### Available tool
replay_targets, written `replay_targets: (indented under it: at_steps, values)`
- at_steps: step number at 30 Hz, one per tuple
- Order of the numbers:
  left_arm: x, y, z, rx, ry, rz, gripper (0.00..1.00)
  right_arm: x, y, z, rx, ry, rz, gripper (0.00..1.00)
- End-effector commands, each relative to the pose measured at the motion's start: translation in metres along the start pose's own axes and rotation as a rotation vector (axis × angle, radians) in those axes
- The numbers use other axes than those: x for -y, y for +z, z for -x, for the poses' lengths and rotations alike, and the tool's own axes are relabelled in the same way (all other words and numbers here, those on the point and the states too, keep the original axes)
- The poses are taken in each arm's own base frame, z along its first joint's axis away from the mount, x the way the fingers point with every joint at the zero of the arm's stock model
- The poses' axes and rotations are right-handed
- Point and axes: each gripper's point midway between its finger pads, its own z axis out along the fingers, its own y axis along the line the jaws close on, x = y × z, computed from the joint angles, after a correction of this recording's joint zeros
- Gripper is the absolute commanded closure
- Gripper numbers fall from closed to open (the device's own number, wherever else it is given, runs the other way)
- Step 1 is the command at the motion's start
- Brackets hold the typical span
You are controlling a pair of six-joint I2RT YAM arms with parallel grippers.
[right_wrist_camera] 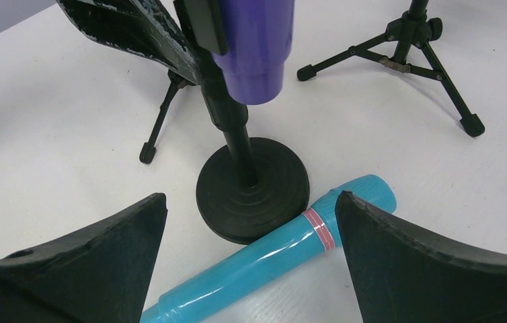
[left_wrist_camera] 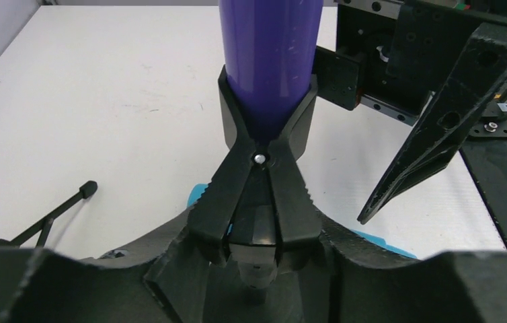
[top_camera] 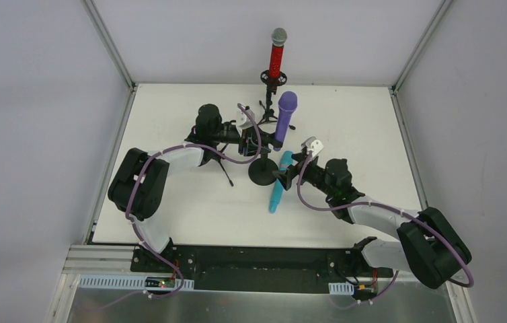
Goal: Attach the microphones to the stand
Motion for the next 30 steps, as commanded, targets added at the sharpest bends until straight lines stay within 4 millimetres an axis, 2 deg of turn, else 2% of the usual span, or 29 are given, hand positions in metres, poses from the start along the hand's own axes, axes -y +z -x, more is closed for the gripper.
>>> replay_targets:
  at_steps: [1, 5, 17, 18, 20, 21, 24, 25, 27, 30]
  values:
    - [0.009, 0.003, 0.015, 0.043, 0.051, -0.07, 0.6, 0.0, 0.008, 0.023, 0.078, -0.037, 0.003, 0.01]
    - [0.01, 0.002, 0.013, 0.028, 0.05, -0.078, 0.68, 0.0, 0.012, 0.021, 0.078, -0.04, 0.006, 0.01]
    - [0.012, 0.001, 0.004, -0.019, 0.07, -0.099, 0.79, -0.007, 0.034, 0.024, 0.123, -0.052, 0.042, 0.01]
    - [0.011, 0.0, 0.004, -0.021, 0.074, -0.093, 0.74, -0.008, 0.036, 0.025, 0.129, -0.053, 0.045, 0.01]
    - [0.008, -0.001, 0.003, -0.021, 0.086, -0.06, 0.48, -0.009, 0.038, 0.027, 0.133, -0.054, 0.044, 0.01]
    - [0.005, -0.001, 0.003, -0.019, 0.097, -0.037, 0.39, -0.01, 0.039, 0.027, 0.135, -0.055, 0.044, 0.01]
    - [-0.002, -0.003, 0.007, -0.002, 0.116, 0.025, 0.24, -0.011, 0.039, 0.026, 0.136, -0.054, 0.044, 0.01]
    - [-0.002, -0.003, 0.008, 0.004, 0.11, 0.031, 0.17, -0.011, 0.038, 0.025, 0.134, -0.055, 0.044, 0.01]
    - [-0.003, -0.002, 0.01, 0.021, 0.103, 0.035, 0.13, -0.01, 0.037, 0.023, 0.134, -0.055, 0.042, 0.01]
    - [-0.003, -0.001, 0.016, 0.065, 0.097, 0.033, 0.19, -0.01, 0.036, 0.021, 0.133, -0.053, 0.039, 0.01]
